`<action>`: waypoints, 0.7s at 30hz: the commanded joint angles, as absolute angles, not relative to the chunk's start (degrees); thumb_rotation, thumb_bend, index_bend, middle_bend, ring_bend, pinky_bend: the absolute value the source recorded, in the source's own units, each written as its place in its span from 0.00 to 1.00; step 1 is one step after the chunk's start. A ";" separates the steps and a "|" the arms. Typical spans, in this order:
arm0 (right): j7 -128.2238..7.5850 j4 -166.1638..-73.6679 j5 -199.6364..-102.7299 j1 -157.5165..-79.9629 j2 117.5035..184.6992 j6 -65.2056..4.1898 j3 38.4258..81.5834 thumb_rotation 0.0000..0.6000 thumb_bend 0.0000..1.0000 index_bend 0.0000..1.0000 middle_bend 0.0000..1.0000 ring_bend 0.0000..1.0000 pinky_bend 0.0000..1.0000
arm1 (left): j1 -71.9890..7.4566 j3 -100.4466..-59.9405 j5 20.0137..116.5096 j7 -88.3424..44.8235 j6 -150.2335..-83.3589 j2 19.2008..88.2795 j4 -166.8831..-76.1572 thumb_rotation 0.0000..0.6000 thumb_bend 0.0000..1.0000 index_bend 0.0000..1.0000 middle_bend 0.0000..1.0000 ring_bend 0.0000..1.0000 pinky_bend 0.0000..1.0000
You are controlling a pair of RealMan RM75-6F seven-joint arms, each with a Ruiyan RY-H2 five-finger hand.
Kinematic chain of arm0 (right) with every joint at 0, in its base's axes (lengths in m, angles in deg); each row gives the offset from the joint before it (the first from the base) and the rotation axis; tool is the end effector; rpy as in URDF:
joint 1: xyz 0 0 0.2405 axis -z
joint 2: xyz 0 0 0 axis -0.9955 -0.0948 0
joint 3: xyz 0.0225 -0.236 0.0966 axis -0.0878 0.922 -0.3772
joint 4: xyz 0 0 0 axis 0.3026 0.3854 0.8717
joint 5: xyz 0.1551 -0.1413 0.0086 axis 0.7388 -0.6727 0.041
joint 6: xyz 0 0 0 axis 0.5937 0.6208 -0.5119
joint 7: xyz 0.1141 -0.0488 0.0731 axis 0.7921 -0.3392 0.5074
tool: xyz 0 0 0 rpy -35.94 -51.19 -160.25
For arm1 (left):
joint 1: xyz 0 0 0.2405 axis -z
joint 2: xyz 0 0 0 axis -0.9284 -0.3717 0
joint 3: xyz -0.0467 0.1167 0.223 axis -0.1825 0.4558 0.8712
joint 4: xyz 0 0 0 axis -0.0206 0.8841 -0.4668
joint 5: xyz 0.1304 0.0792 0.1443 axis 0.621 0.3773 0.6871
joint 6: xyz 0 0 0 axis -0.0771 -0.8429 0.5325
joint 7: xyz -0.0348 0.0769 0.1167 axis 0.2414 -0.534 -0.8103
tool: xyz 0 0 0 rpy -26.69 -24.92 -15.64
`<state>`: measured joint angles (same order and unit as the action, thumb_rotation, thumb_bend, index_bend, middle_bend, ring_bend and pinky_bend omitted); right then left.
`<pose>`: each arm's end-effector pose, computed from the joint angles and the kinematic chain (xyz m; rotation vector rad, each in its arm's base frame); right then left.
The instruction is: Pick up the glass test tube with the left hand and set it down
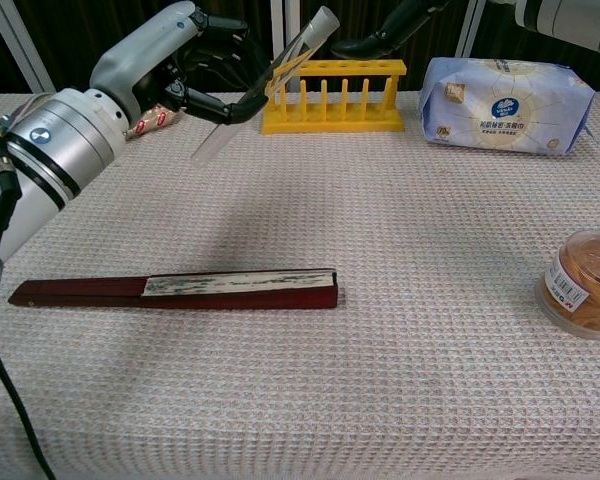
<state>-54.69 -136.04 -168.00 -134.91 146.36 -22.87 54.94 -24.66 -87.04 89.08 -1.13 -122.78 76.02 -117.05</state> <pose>-0.0570 -0.3671 0.0517 1.9524 -0.9246 1.4402 -0.0910 0.3487 -0.0412 -1.5664 -1.2388 -1.7131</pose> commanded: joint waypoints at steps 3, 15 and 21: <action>-54.32 -136.44 -168.09 -134.31 145.69 -23.61 54.98 1.00 0.18 0.27 0.33 0.18 0.18 | -24.65 -86.81 89.17 -1.73 -122.64 75.88 -116.56 1.00 0.38 0.61 0.53 0.38 0.30; -52.74 -140.28 -169.40 -122.85 135.34 -33.46 59.23 1.00 0.18 0.23 0.30 0.17 0.18 | -24.76 -84.32 85.14 -15.17 -115.77 76.36 -105.51 1.00 0.38 0.61 0.53 0.37 0.28; -50.03 -139.15 -169.84 -119.64 134.58 -35.70 60.37 1.00 0.18 0.22 0.30 0.17 0.18 | -22.73 -85.34 80.13 -20.45 -108.20 78.58 -103.87 1.00 0.38 0.61 0.52 0.35 0.27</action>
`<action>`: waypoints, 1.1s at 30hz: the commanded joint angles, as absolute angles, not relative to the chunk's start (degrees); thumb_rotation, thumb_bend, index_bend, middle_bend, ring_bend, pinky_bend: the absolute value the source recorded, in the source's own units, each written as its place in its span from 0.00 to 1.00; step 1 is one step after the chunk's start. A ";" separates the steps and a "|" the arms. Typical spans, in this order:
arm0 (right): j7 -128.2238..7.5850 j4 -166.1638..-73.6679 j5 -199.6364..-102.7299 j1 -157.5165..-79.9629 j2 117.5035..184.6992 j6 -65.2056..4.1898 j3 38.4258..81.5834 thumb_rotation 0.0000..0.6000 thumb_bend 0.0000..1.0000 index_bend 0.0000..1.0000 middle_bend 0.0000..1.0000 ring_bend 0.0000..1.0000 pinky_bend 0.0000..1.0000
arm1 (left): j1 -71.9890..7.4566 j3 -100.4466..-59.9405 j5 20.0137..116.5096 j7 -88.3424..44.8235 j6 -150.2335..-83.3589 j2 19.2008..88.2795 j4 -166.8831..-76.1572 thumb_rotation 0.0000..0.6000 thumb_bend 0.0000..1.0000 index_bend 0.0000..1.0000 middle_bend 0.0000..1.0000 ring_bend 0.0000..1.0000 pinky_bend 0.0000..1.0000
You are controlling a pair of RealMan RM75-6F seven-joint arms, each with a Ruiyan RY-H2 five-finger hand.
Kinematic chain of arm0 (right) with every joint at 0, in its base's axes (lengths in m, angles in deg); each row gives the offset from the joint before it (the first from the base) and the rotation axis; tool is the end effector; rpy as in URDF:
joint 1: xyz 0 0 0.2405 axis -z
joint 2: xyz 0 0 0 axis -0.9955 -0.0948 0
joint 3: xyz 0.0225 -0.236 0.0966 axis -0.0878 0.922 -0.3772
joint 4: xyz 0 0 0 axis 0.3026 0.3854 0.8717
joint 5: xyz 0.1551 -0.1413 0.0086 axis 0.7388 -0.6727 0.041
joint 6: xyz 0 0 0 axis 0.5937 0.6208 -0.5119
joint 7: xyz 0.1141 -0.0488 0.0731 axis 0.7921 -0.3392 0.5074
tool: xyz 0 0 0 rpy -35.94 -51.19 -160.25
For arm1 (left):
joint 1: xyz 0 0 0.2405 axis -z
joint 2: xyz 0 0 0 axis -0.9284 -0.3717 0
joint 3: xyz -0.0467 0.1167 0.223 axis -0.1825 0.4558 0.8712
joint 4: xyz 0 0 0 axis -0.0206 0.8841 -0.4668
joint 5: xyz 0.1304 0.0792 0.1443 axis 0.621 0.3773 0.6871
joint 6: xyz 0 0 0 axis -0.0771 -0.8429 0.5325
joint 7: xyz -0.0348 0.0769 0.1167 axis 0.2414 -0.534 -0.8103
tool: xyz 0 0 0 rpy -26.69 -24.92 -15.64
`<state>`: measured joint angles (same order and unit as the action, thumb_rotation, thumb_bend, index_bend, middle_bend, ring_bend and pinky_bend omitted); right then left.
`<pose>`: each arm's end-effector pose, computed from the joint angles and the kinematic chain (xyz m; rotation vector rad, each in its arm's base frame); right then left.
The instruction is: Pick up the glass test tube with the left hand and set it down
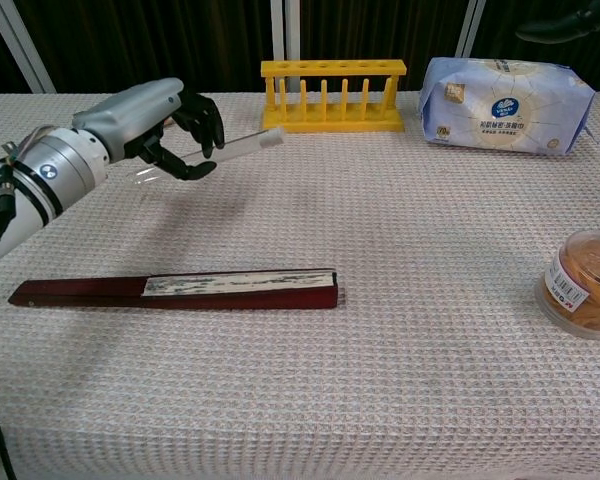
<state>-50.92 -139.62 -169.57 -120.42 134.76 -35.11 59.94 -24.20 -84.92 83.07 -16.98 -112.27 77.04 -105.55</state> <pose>-0.1630 -0.3369 0.1250 1.6811 -0.9393 1.3532 -0.1476 0.3741 -0.0623 -1.7083 -1.0250 -1.2109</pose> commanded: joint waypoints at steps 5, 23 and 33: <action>-48.64 -137.97 -170.53 -118.68 135.03 -35.95 60.78 1.00 0.18 0.22 0.30 0.17 0.18 | -20.33 -86.53 77.03 -26.71 -104.30 80.22 -102.65 1.00 0.36 0.51 0.45 0.28 0.24; -46.84 -135.31 -167.33 -112.78 132.48 -34.47 63.87 1.00 0.20 0.19 0.28 0.16 0.17 | -30.32 -85.50 77.28 -30.12 -116.57 64.47 -117.91 1.00 0.26 0.24 0.29 0.18 0.20; -51.68 -135.84 -165.53 -104.31 128.30 -40.11 67.19 1.00 0.26 0.00 0.10 0.00 0.02 | -46.53 -80.67 78.06 -25.61 -129.06 43.43 -128.79 1.00 0.15 0.25 0.27 0.17 0.18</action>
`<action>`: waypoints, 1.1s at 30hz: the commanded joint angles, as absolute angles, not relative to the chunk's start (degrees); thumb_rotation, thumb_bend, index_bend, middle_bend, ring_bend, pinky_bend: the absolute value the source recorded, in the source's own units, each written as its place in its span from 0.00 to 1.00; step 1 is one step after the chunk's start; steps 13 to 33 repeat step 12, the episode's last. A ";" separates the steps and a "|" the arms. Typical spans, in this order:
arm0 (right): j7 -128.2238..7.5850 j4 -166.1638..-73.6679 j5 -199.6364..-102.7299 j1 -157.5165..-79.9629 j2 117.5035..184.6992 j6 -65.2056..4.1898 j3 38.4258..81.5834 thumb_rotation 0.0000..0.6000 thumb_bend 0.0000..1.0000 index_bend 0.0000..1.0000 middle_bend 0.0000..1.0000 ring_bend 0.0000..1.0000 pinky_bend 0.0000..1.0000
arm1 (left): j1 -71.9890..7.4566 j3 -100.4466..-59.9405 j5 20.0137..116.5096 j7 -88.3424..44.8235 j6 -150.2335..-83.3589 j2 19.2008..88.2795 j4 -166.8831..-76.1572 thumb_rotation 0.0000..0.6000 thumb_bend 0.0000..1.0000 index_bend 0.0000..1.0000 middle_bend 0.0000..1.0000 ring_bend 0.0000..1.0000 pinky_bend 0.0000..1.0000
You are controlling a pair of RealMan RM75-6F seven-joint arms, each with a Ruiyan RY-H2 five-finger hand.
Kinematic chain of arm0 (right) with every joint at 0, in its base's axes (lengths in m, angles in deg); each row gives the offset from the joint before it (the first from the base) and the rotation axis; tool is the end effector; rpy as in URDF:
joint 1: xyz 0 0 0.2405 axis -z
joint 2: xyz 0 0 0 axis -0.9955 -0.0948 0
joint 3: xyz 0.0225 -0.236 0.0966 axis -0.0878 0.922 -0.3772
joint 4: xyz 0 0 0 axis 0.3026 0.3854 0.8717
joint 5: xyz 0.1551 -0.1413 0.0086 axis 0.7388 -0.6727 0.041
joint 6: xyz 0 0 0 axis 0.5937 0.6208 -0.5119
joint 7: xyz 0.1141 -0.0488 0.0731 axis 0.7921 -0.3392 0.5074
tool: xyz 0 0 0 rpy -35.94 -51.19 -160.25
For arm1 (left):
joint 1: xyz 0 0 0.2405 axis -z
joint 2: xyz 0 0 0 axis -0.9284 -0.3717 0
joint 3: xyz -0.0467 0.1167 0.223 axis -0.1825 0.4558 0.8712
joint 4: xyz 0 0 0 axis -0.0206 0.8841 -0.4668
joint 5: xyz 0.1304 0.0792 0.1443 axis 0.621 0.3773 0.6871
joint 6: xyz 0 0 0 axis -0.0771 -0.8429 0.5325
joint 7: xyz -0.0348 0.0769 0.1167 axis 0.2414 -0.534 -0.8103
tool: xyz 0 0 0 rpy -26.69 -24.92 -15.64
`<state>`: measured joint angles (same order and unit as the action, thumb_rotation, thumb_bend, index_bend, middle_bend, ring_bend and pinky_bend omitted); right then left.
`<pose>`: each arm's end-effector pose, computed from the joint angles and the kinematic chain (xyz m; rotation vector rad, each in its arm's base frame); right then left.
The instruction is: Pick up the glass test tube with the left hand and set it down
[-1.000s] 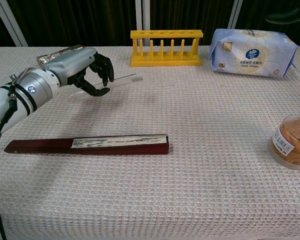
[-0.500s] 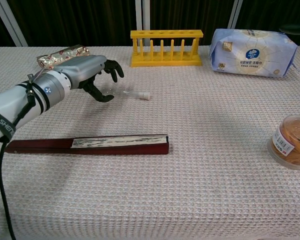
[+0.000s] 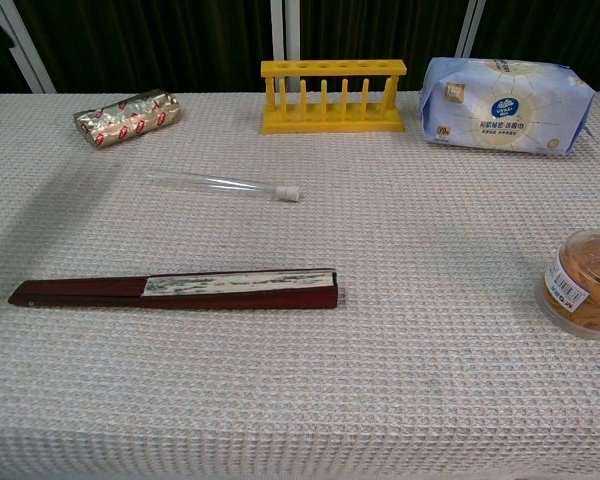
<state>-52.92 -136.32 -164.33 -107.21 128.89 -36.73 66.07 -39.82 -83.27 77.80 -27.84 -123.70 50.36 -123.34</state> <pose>-0.2839 -0.2810 0.1608 1.4850 -1.0217 0.9675 -0.2693 0.3410 0.1040 -1.4226 -0.7904 -0.9400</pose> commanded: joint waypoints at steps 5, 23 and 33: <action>-49.00 -134.09 -169.16 -100.06 129.32 -45.31 68.86 1.00 0.29 0.00 0.08 0.00 0.00 | -54.55 -76.77 79.39 -23.75 -135.40 37.46 -135.91 1.00 0.14 0.24 0.24 0.16 0.17; -47.61 -132.00 -172.59 -95.57 131.75 -50.94 70.23 1.00 0.29 0.00 0.07 0.00 0.00 | -62.92 -71.85 84.73 -20.68 -143.48 33.95 -142.67 1.00 0.11 0.20 0.20 0.14 0.17; -47.61 -132.00 -172.59 -95.57 131.75 -50.94 70.23 1.00 0.29 0.00 0.07 0.00 0.00 | -62.92 -71.85 84.73 -20.68 -143.48 33.95 -142.67 1.00 0.11 0.20 0.20 0.14 0.17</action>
